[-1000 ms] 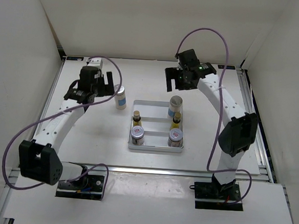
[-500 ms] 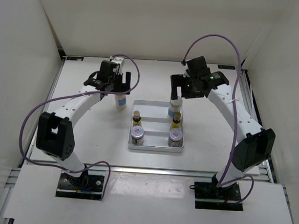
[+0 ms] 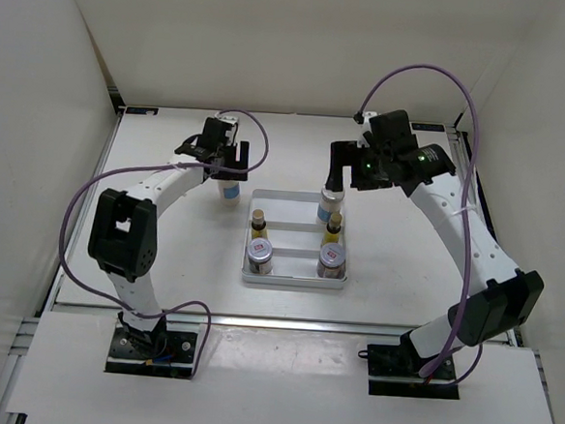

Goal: Organize the condiment bottles

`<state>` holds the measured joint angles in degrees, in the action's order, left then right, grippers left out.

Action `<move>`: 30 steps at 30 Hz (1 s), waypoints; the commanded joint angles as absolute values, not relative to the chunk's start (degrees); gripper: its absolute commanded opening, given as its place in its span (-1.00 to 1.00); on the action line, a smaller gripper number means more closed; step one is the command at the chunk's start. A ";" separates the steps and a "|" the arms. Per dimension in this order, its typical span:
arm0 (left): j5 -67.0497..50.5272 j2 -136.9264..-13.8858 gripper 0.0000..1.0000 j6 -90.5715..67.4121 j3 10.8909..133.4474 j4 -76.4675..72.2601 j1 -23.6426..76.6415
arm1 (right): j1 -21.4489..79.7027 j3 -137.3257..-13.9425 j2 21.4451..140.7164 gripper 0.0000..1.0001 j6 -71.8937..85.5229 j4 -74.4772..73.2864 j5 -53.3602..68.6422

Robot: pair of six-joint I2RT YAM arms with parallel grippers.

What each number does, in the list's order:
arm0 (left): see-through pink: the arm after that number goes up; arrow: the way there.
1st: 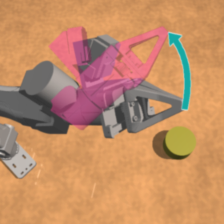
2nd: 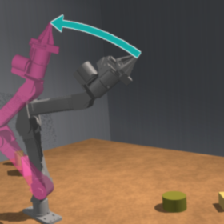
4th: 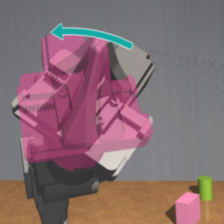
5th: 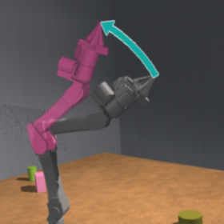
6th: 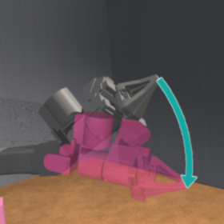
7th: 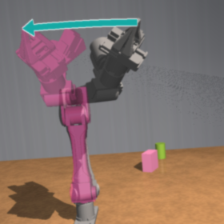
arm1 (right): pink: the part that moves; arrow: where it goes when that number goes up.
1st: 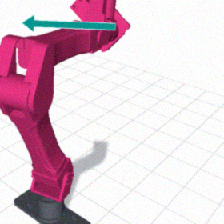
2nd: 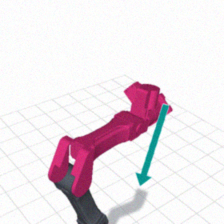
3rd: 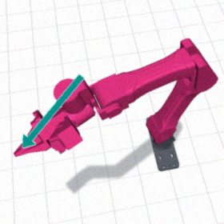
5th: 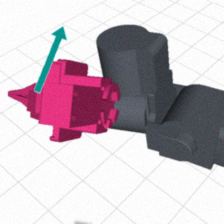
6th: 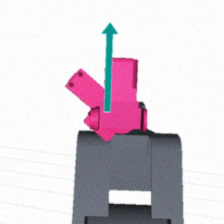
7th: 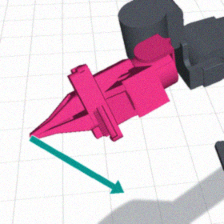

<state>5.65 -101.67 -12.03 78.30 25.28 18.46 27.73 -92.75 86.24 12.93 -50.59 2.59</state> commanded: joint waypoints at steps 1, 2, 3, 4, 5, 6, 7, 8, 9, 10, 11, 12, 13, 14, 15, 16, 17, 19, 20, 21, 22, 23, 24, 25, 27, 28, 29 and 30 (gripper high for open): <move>6.50 -102.82 0.78 -12.48 81.12 25.58 18.54 | 27.51 -90.89 84.11 0.99 11.69 -51.42 3.08; 6.50 -102.83 0.75 -12.48 81.65 26.10 18.54 | 27.51 -90.88 84.11 0.99 11.69 -52.03 3.08; 5.98 -103.62 0.67 -12.48 81.65 26.10 18.54 | 27.51 -90.88 83.59 0.99 11.69 -52.03 3.08; 5.98 -104.15 0.62 -12.48 82.35 26.10 18.54 | 27.51 -90.88 83.58 0.99 11.08 -52.64 3.08; 5.98 -104.15 0.56 -12.48 82.35 26.10 18.54 | 27.51 -90.88 83.58 0.99 11.07 -52.65 2.47; 5.45 -104.15 0.43 -12.48 82.96 26.10 18.54 | 27.51 -90.27 82.97 0.99 11.07 -52.65 2.46; 5.45 -104.15 0.36 -12.48 82.97 26.10 18.54 | 27.51 -90.26 82.97 0.99 10.47 -52.65 1.94; 5.45 -104.15 0.27 -12.48 83.49 26.71 18.54 | 26.99 -89.74 82.45 0.99 10.46 -53.17 1.93; 6.23 -104.15 0.10 -13.26 84.45 27.24 18.54 | 26.98 -89.74 82.44 0.99 10.46 -53.17 1.93; 8.76 -103.28 0.08 -13.79 85.16 28.03 19.07 | 26.98 -89.74 82.44 0.99 10.46 -53.17 1.24; 9.57 -102.31 0.04 -13.80 86.65 28.65 19.07 | 26.98 -89.74 81.92 0.99 10.46 -53.17 1.23; 9.58 -101.70 0.01 -13.80 87.44 29.35 19.07 | 26.98 -89.74 81.91 0.99 9.94 -53.70 1.23; 9.58 -100.99 -0.01 -13.80 88.15 29.36 19.07 | 26.46 -89.74 81.30 0.99 9.93 -53.70 1.23; 8.45 -99.59 -0.01 -13.80 88.94 29.36 19.07 | 26.46 -89.74 81.30 0.99 9.93 -53.70 1.23; 6.18 -98.88 -0.01 -13.10 90.42 29.36 19.07 | 26.46 -89.21 80.60 0.99 9.93 -53.70 0.62; 4.76 -98.27 -0.01 -12.57 91.05 29.36 19.07 | 26.46 -89.21 80.60 0.99 9.93 -53.70 0.01; 3.35 -97.22 -0.01 -12.57 91.05 29.36 19.68 | 26.46 -88.51 80.07 0.99 9.93 -53.70 0.00; 0.53 -96.51 -0.01 -10.99 91.85 29.36 21.26 | 25.93 -88.51 79.55 0.99 9.93 -53.70 -0.62; -0.08 -95.98 -0.01 -10.99 91.85 29.36 22.66 | 25.23 -87.72 79.54 0.99 9.93 -53.70 -0.62; -0.61 -95.98 -0.01 -10.99 91.85 30.05 23.37 | 25.22 -87.02 79.54 0.99 9.93 -53.70 -0.01; -0.62 -95.98 -0.01 -10.99 91.15 30.06 24.07 | 23.92 -87.01 78.84 0.99 10.54 -53.70 0.52; -1.14 -95.45 -0.01 -10.99 90.53 30.06 24.87 | 23.30 -86.23 78.05 0.99 10.55 -53.09 1.05; -1.14 -95.45 -0.01 -10.99 89.92 30.06 26.18 | 22.68 -86.22 78.05 0.99 10.55 -53.09 1.84; -1.14 -95.45 -0.01 -10.99 88.69 30.06 26.80 | 21.28 -85.44 76.65 0.99 10.55 -53.09 2.45; -1.14 -96.23 -0.01 -10.99 87.63 29.45 27.86 | 19.17 -84.73 75.86 0.99 11.07 -53.09 3.77; -1.14 -96.24 -0.01 -10.99 87.10 29.44 28.47 | 18.55 -84.73 75.24 0.99 11.07 -53.09 4.30; -1.66 -96.85 -0.01 -10.99 86.49 28.83 28.48 | 18.02 -84.73 75.23 0.99 10.55 -53.09 4.31; -1.67 -97.46 -0.01 -10.99 86.48 28.83 29.09 | 18.02 -84.20 74.63 0.99 10.55 -53.09 4.31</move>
<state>-0.12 -98.89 -11.42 87.09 30.85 28.75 18.92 -84.47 77.32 10.98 -53.93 2.42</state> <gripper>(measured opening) 0.701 0.995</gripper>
